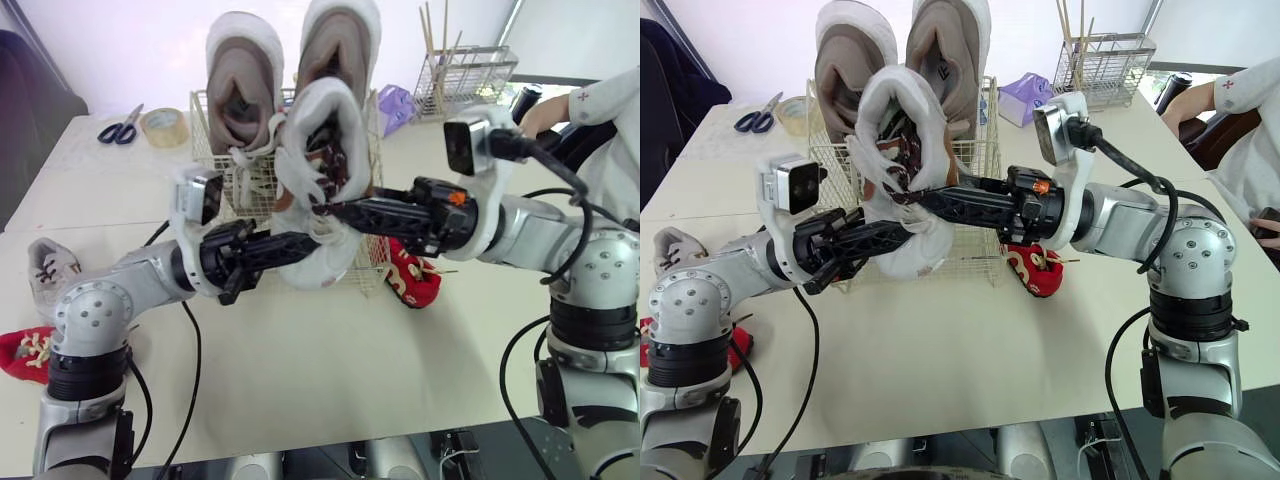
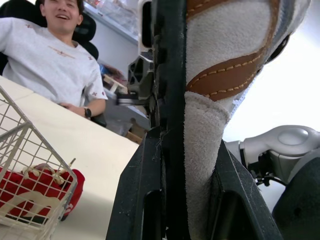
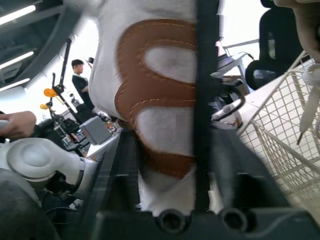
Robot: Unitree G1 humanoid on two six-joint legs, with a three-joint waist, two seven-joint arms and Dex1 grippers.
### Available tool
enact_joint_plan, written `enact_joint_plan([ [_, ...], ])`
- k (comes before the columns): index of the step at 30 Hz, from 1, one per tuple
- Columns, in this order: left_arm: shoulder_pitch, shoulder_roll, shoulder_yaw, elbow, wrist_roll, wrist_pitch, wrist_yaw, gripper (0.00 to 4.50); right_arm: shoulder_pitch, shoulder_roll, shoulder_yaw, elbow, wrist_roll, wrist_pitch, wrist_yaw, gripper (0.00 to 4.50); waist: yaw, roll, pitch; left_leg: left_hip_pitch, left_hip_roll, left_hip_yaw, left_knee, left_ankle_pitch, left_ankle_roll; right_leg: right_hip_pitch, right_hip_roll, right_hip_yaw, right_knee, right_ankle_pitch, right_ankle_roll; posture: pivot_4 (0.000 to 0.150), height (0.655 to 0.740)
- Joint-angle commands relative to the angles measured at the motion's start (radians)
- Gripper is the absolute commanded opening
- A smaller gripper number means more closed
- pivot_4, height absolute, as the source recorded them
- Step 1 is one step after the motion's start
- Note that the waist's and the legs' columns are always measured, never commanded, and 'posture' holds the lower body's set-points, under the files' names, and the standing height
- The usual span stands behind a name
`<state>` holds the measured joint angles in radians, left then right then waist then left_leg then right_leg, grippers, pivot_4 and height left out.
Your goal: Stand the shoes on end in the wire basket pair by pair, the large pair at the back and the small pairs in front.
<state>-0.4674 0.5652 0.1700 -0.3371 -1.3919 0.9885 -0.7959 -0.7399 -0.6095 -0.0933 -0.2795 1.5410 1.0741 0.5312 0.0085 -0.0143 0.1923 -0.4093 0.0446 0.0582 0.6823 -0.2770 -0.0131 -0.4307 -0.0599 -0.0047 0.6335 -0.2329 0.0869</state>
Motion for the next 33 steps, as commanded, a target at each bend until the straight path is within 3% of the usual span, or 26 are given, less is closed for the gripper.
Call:
enact_joint_plan([
  [1, -0.014, 0.018, 0.007, -0.011, 0.016, -0.012, -0.007, 0.87, -0.030, 0.003, -0.009, -0.038, 0.001, -0.010, 0.018, 0.32, 0.000, 0.000, 0.000, 0.000, 0.000, 0.000, 0.000, 0.000, 0.000, 0.000, 0.000, 0.000, 0.000, 0.000, 0.000, 0.150, 0.7400],
  [3, -0.017, 0.028, 0.007, -0.006, 0.029, -0.010, -0.014, 1.64, -0.034, -0.002, -0.011, -0.044, -0.005, -0.009, 0.028, 0.25, -0.001, 0.000, 0.000, 0.000, 0.000, 0.000, 0.000, 0.000, 0.000, 0.000, 0.000, 0.000, 0.000, 0.000, 0.000, 0.150, 0.7400],
  [7, -0.017, 0.080, 0.017, -0.027, 0.124, -0.043, -0.012, 3.61, -0.045, -0.006, -0.025, -0.063, -0.056, -0.045, 0.062, 0.25, -0.002, 0.000, 0.000, 0.000, 0.000, 0.000, 0.000, 0.000, 0.000, 0.000, 0.000, 0.000, 0.000, 0.000, 0.000, 0.150, 0.7400],
  [10, 0.004, 0.169, 0.025, -0.062, 0.201, -0.060, -0.042, 3.61, -0.047, -0.003, -0.046, -0.067, -0.161, -0.118, 0.103, 0.25, -0.002, 0.000, 0.000, 0.000, 0.000, 0.000, -0.001, 0.000, 0.000, 0.000, 0.000, 0.000, -0.001, -0.001, -0.001, 0.150, 0.7400],
  [14, 0.032, 0.307, 0.113, -0.072, 0.211, -0.054, -0.081, 3.61, -0.064, -0.027, -0.053, -0.024, -0.338, -0.249, 0.239, 0.25, -0.005, 0.000, 0.000, 0.000, 0.000, 0.000, -0.002, 0.000, 0.000, -0.001, 0.000, 0.000, -0.002, -0.001, -0.003, 0.150, 0.7400],
  [19, 0.060, 0.433, 0.196, -0.083, 0.226, -0.055, -0.093, 3.61, -0.161, -0.061, -0.017, 0.149, -0.510, -0.361, 0.419, 0.25, -0.007, 0.000, 0.001, -0.001, 0.001, 0.001, -0.002, 0.000, 0.000, -0.002, 0.000, 0.000, -0.002, -0.002, -0.003, 0.150, 0.7400],
  [22, 0.100, 0.493, 0.258, -0.131, 0.220, -0.035, -0.073, 3.61, -0.240, -0.065, 0.040, 0.308, -0.697, -0.525, 0.545, 0.25, -0.009, 0.000, 0.001, -0.001, 0.001, 0.002, -0.002, 0.000, 0.000, -0.002, 0.000, 0.000, -0.002, -0.002, -0.003, 0.150, 0.7400],
  [26, 0.156, 0.509, 0.323, -0.159, 0.188, -0.016, -0.044, 3.61, -0.282, -0.035, 0.108, 0.463, -0.874, -0.723, 0.681, 0.25, -0.018, 0.000, 0.001, -0.001, 0.001, 0.002, -0.003, 0.000, 0.000, -0.002, 0.000, 0.000, -0.003, -0.002, -0.003, 0.150, 0.7400],
  [33, 0.241, 0.504, 0.386, -0.177, 0.165, -0.009, -0.020, 3.61, -0.311, 0.050, 0.137, 0.680, -0.999, -0.895, 0.824, 0.25, -0.026, 0.001, 0.001, 0.000, 0.001, 0.002, -0.004, 0.000, 0.000, -0.003, 0.000, 0.000, -0.002, 0.000, 0.000, 0.150, 0.7400],
])
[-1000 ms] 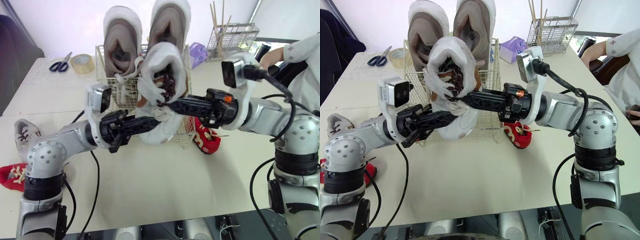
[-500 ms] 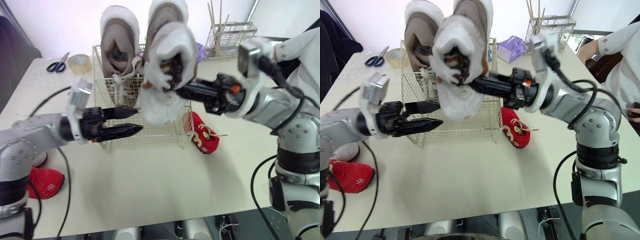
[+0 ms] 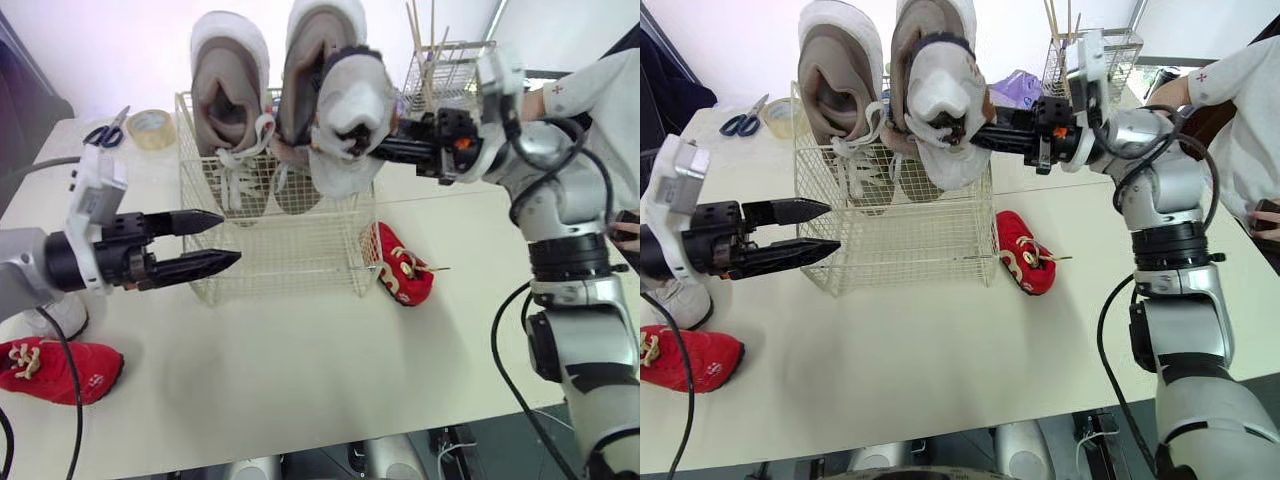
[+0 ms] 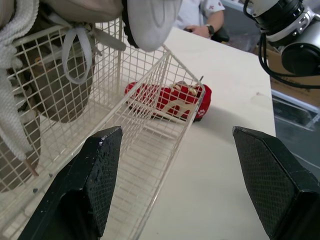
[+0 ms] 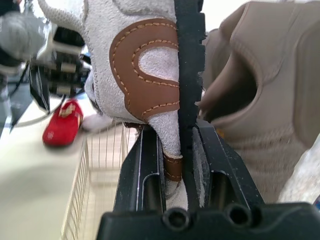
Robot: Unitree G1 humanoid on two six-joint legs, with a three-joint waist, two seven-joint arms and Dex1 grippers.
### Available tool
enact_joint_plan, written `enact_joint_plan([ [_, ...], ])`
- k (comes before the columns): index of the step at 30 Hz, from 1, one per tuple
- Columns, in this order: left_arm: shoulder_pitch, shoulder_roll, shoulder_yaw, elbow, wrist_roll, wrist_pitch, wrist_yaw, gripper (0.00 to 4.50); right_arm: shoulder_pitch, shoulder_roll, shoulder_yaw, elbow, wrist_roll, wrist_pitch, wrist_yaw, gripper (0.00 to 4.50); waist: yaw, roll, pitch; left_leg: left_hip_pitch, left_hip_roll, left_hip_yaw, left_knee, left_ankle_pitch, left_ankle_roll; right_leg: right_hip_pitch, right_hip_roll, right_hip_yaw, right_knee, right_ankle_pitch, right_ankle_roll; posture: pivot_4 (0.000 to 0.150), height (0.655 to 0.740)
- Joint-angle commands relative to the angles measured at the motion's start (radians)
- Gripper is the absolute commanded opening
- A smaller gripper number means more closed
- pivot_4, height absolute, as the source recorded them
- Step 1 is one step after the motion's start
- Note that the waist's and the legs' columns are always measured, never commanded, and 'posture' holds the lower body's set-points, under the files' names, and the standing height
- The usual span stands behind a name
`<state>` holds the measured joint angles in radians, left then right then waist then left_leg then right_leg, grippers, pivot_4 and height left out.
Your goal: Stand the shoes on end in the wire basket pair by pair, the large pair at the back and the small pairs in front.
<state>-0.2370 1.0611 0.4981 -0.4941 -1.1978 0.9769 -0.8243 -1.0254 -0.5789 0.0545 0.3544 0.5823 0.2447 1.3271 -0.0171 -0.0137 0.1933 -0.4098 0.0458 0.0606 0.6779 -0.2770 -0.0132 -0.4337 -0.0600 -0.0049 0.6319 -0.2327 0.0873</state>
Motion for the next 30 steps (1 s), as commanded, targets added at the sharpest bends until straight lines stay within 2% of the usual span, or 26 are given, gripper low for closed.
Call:
enact_joint_plan([
  [1, 0.019, 0.009, 0.066, -0.021, -0.032, 0.002, 0.009, 3.61, -0.025, 0.029, -0.012, 0.064, -0.054, -0.083, 0.035, 0.25, 0.000, 0.000, 0.000, 0.000, 0.000, 0.000, 0.000, 0.000, 0.000, 0.000, 0.000, 0.000, 0.000, 0.000, 0.000, 0.150, 0.7400],
  [7, 0.044, 0.014, 0.084, -0.022, -0.042, 0.000, 0.015, 3.61, -0.019, 0.075, -0.018, 0.108, -0.094, -0.127, 0.063, 0.25, 0.000, 0.000, 0.000, 0.000, 0.000, 0.001, 0.000, 0.000, 0.000, 0.000, 0.000, 0.000, 0.000, 0.000, 0.000, 0.150, 0.7400],
  [11, 0.056, 0.013, 0.083, -0.024, -0.041, -0.005, 0.018, 3.61, -0.030, 0.060, -0.050, 0.088, -0.085, -0.098, 0.059, 0.25, 0.001, 0.000, 0.000, 0.000, 0.000, 0.001, 0.000, 0.000, 0.000, 0.000, 0.000, 0.000, 0.000, 0.000, 0.000, 0.150, 0.7400],
  [19, 0.055, -0.008, 0.036, 0.004, -0.022, -0.027, 0.010, 3.61, 0.022, 0.000, -0.106, -0.123, -0.035, 0.033, 0.009, 0.25, 0.003, 0.001, 0.000, 0.000, 0.000, 0.001, 0.000, 0.000, -0.001, 0.000, -0.001, 0.000, 0.000, 0.000, 0.000, 0.150, 0.7400],
  [30, 0.039, -0.011, -0.001, 0.029, 0.000, -0.037, -0.008, 3.61, 0.097, -0.032, -0.132, -0.327, 0.051, 0.201, -0.044, 0.25, 0.004, 0.001, 0.000, 0.000, 0.000, 0.001, 0.000, 0.000, -0.001, -0.001, -0.001, 0.000, 0.000, 0.000, 0.000, 0.150, 0.7400],
])
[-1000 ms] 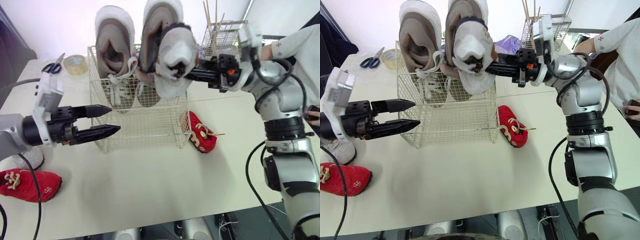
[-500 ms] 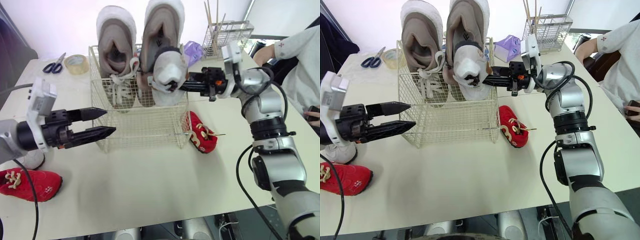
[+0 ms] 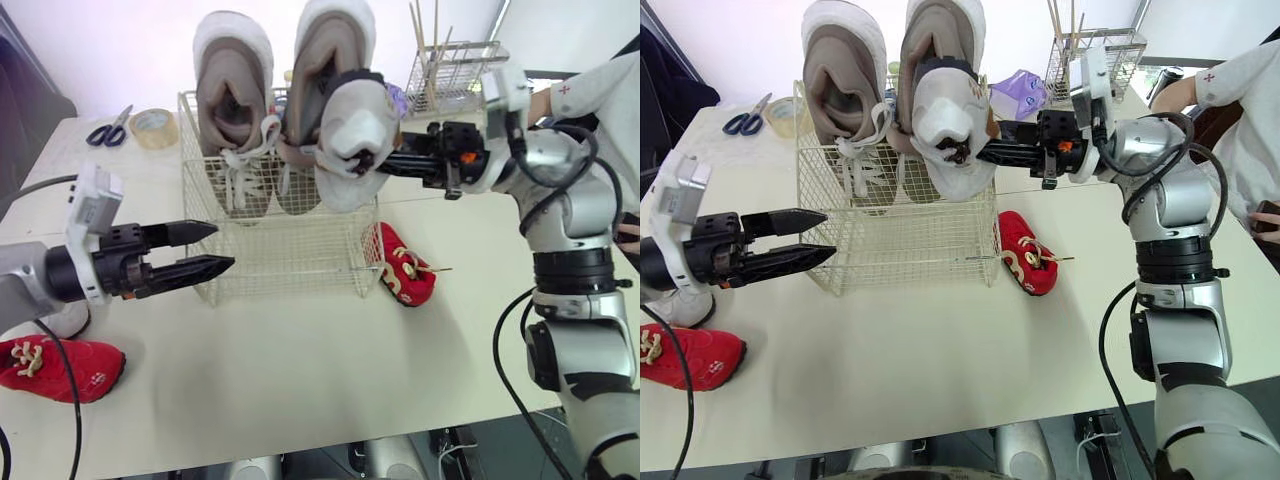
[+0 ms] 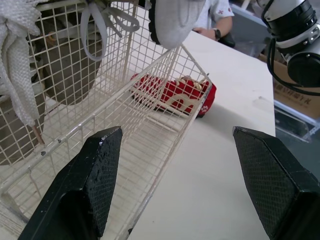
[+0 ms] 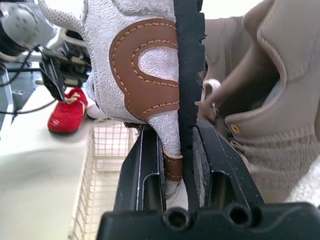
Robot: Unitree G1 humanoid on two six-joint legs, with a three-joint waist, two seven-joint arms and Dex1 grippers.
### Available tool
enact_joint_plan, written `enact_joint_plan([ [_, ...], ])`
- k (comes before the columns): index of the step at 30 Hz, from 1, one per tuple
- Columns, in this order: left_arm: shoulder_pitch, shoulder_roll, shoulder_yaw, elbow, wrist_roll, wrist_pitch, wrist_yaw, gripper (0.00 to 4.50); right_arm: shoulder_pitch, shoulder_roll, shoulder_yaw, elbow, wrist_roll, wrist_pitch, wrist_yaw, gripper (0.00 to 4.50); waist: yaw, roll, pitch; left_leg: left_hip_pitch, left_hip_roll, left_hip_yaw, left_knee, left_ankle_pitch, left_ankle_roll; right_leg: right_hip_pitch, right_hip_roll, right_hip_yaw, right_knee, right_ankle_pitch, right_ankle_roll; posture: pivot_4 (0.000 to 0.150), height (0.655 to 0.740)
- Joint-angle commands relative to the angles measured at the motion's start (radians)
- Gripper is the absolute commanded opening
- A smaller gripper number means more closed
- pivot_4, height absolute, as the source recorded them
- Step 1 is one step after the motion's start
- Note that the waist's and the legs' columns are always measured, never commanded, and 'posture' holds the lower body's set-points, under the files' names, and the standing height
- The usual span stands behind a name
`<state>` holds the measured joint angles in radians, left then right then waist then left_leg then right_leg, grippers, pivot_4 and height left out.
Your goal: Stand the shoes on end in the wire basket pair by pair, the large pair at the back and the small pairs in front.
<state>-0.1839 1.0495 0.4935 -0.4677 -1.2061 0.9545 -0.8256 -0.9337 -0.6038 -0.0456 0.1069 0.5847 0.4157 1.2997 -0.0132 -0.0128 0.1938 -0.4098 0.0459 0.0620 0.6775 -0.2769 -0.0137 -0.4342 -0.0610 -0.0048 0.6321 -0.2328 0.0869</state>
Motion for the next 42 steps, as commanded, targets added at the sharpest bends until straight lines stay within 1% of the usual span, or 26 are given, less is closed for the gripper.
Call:
enact_joint_plan([
  [1, -0.015, 0.000, 0.001, 0.004, 0.009, -0.015, -0.007, 3.61, 0.013, -0.006, -0.030, -0.090, 0.049, 0.034, -0.019, 0.25, 0.000, 0.000, 0.000, 0.000, 0.000, 0.000, 0.000, 0.000, 0.000, 0.000, 0.000, 0.000, 0.000, 0.000, 0.000, 0.150, 0.7400],
  [5, -0.028, -0.003, -0.017, 0.012, 0.017, -0.019, -0.008, 3.61, 0.034, 0.009, -0.003, -0.068, 0.007, -0.013, -0.016, 0.25, -0.001, 0.000, 0.000, 0.000, 0.000, 0.000, 0.000, 0.000, 0.000, 0.000, 0.000, 0.000, 0.000, 0.000, 0.000, 0.150, 0.7400],
  [10, -0.047, -0.009, -0.032, 0.015, 0.023, -0.017, -0.002, 3.61, -0.009, 0.044, 0.016, 0.072, -0.072, -0.154, -0.005, 0.25, -0.001, 0.000, 0.000, 0.000, 0.000, 0.000, 0.000, 0.000, 0.000, 0.000, 0.000, 0.000, 0.000, 0.000, 0.000, 0.150, 0.7400],
  [15, -0.039, -0.016, -0.023, 0.002, 0.016, -0.013, 0.015, 3.61, -0.046, 0.065, 0.039, 0.166, -0.103, -0.225, 0.030, 0.25, -0.002, 0.000, 0.000, 0.000, 0.000, 0.000, 0.000, 0.000, 0.000, 0.000, 0.000, 0.000, 0.000, 0.000, 0.000, 0.150, 0.7400],
  [22, -0.026, -0.024, -0.012, -0.016, 0.000, -0.007, 0.038, 3.61, -0.087, 0.085, 0.041, 0.226, -0.118, -0.257, 0.051, 0.25, -0.002, 0.000, 0.000, 0.000, 0.000, 0.000, 0.000, 0.000, 0.000, 0.000, 0.000, 0.000, 0.000, 0.000, 0.000, 0.150, 0.7400],
  [28, -0.029, -0.029, -0.020, -0.018, 0.003, -0.011, 0.046, 3.61, -0.042, 0.111, 0.081, 0.260, -0.150, -0.283, 0.082, 0.25, -0.004, 0.000, 0.000, 0.000, 0.000, 0.000, 0.000, 0.000, 0.000, 0.000, 0.000, 0.000, 0.000, 0.000, 0.000, 0.150, 0.7400],
  [35, -0.041, -0.031, -0.040, -0.011, 0.021, -0.018, 0.039, 3.61, -0.041, 0.140, 0.083, 0.380, -0.194, -0.329, 0.085, 0.25, -0.002, 0.000, 0.000, 0.000, 0.000, 0.000, 0.000, 0.000, 0.000, 0.000, 0.000, 0.000, 0.000, 0.000, 0.000, 0.150, 0.7400],
  [37, -0.045, -0.031, -0.044, -0.008, 0.024, -0.019, 0.036, 3.69, -0.050, 0.146, 0.081, 0.413, -0.204, -0.344, 0.085, 1.26, -0.002, 0.000, 0.000, 0.000, 0.000, 0.000, 0.000, 0.000, 0.000, 0.000, 0.000, 0.000, 0.000, 0.000, 0.000, 0.150, 0.7400],
  [38, -0.045, -0.031, -0.045, -0.008, 0.025, -0.019, 0.036, 3.69, -0.053, 0.147, 0.079, 0.423, -0.209, -0.355, 0.083, 1.60, -0.002, 0.000, 0.000, 0.000, 0.000, 0.000, 0.000, 0.000, 0.000, 0.000, 0.000, 0.000, 0.000, 0.000, 0.000, 0.150, 0.7400],
  [39, -0.046, -0.031, -0.045, -0.008, 0.026, -0.019, 0.035, 3.69, -0.055, 0.150, 0.073, 0.429, -0.211, -0.367, 0.078, 2.08, -0.003, 0.000, 0.000, 0.000, 0.000, 0.000, 0.000, 0.000, 0.000, 0.000, 0.000, 0.000, 0.000, 0.000, 0.000, 0.150, 0.7400],
  [42, -0.045, -0.032, -0.047, -0.010, 0.027, -0.019, 0.036, 3.69, -0.058, 0.143, 0.060, 0.412, -0.202, -0.365, 0.075, 3.59, -0.004, 0.000, 0.000, 0.001, 0.000, 0.000, 0.000, 0.000, -0.001, 0.001, 0.000, 0.000, 0.000, 0.000, 0.000, 0.150, 0.7400],
])
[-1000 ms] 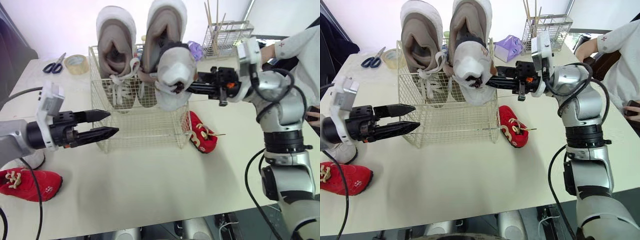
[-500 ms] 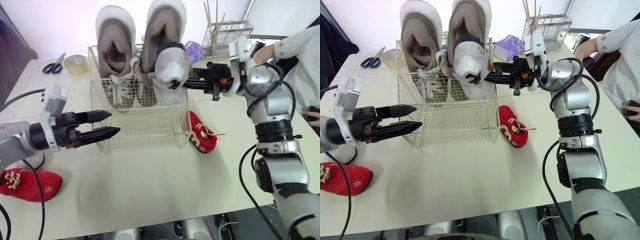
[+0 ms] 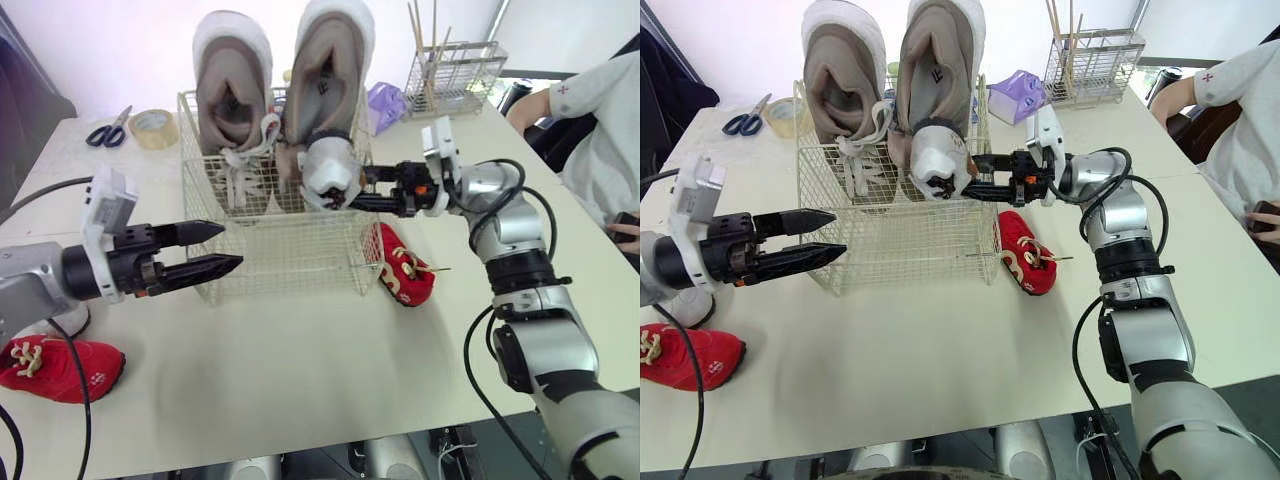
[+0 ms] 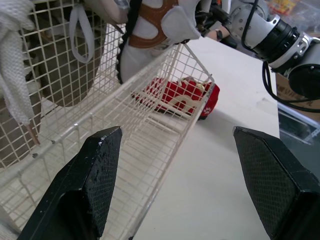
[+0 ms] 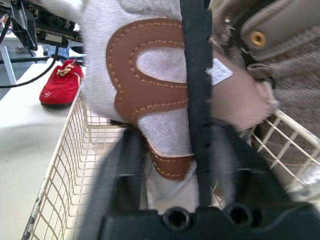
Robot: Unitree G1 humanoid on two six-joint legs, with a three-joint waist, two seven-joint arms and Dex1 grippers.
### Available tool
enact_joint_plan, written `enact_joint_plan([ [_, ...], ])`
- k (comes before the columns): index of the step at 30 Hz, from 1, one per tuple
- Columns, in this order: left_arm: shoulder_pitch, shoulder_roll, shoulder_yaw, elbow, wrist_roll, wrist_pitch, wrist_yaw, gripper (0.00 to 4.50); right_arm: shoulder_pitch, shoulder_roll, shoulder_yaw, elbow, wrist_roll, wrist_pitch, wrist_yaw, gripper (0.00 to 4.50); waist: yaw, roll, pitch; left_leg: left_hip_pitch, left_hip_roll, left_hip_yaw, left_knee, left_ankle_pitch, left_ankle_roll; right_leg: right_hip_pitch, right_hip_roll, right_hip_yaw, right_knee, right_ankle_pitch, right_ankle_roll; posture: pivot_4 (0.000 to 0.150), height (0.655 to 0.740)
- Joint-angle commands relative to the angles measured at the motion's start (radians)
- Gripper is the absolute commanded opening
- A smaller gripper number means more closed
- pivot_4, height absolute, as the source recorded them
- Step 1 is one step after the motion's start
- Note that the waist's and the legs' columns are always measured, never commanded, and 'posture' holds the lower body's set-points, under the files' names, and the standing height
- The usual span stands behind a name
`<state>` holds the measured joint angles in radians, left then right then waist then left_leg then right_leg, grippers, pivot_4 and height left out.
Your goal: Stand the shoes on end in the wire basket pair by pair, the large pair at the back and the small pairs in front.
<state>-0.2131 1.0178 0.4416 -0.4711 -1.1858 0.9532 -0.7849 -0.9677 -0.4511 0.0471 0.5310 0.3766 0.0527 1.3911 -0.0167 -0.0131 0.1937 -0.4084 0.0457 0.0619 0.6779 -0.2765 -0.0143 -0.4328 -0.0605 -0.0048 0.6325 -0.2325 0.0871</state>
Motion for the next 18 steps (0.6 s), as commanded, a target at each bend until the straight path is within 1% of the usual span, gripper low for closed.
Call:
enact_joint_plan([
  [1, -0.013, -0.001, 0.006, -0.007, 0.006, -0.017, -0.004, 3.69, -0.019, -0.021, -0.037, -0.041, 0.014, 0.013, -0.014, 4.13, 0.000, 0.000, 0.000, 0.000, 0.000, 0.000, 0.000, 0.000, 0.000, 0.000, 0.000, 0.000, 0.000, 0.000, 0.000, 0.150, 0.7400],
  [2, -0.011, -0.002, 0.007, -0.008, 0.006, -0.017, -0.003, 3.69, -0.014, -0.031, -0.042, -0.066, 0.020, 0.024, -0.015, 4.49, 0.000, 0.000, 0.000, 0.000, 0.000, 0.000, 0.000, 0.000, 0.000, 0.000, 0.000, 0.000, 0.000, 0.000, 0.000, 0.150, 0.7400],
  [9, -0.012, -0.009, -0.004, 0.001, 0.019, -0.022, -0.010, 3.69, 0.030, -0.085, -0.071, -0.250, 0.069, 0.151, -0.049, 4.49, 0.002, 0.000, 0.000, 0.000, 0.000, 0.000, 0.000, 0.000, 0.000, 0.000, 0.000, 0.000, 0.000, 0.000, 0.000, 0.150, 0.7400],
  [14, -0.041, -0.021, -0.036, 0.016, 0.037, -0.029, -0.020, 3.69, 0.080, -0.118, -0.078, -0.373, 0.082, 0.212, -0.081, 4.49, 0.003, 0.000, 0.000, 0.000, 0.000, 0.000, 0.000, 0.000, 0.000, 0.000, 0.000, 0.000, 0.000, 0.000, 0.000, 0.150, 0.7400],
  [18, -0.044, -0.022, -0.035, 0.023, 0.048, -0.027, -0.031, 3.69, 0.079, -0.162, -0.104, -0.471, 0.138, 0.321, -0.106, 4.49, 0.004, 0.000, 0.000, 0.000, 0.000, 0.000, 0.000, 0.000, 0.000, 0.000, -0.001, 0.000, 0.000, 0.000, 0.000, 0.150, 0.7400],
])
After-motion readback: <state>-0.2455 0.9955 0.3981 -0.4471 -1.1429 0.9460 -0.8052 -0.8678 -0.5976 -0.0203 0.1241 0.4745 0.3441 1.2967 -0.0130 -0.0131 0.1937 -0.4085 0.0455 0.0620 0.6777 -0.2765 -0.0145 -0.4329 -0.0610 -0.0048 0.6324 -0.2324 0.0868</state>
